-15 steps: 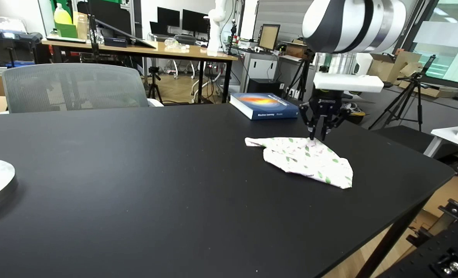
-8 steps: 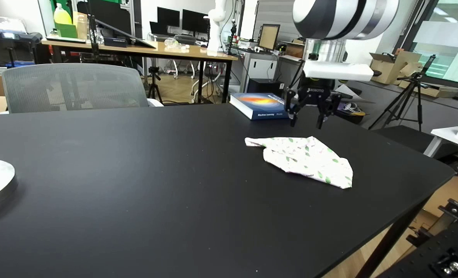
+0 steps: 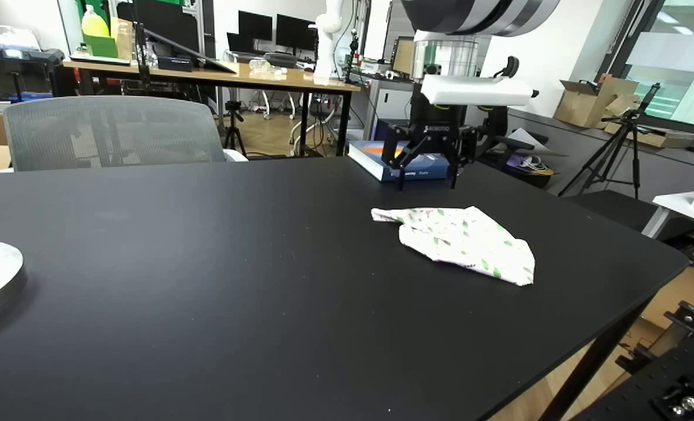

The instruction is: Spread the cloth

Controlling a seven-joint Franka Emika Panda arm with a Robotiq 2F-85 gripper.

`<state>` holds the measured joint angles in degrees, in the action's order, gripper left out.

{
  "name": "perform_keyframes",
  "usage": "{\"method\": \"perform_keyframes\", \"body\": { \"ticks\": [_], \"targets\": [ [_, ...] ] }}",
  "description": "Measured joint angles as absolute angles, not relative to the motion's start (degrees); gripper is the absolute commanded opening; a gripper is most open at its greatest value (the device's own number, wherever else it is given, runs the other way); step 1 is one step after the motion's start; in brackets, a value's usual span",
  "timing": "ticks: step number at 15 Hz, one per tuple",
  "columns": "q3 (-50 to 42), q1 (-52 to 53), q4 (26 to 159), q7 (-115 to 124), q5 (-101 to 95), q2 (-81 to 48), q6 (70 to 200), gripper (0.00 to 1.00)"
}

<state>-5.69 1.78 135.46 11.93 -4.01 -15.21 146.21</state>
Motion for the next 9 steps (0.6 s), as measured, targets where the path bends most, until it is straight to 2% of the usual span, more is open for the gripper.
{"method": "perform_keyframes", "body": {
  "ticks": [9],
  "targets": [
    [-3.46, 2.52, 137.48, 8.43, -4.57, -19.71, 145.68, 1.00]
  ]
}}
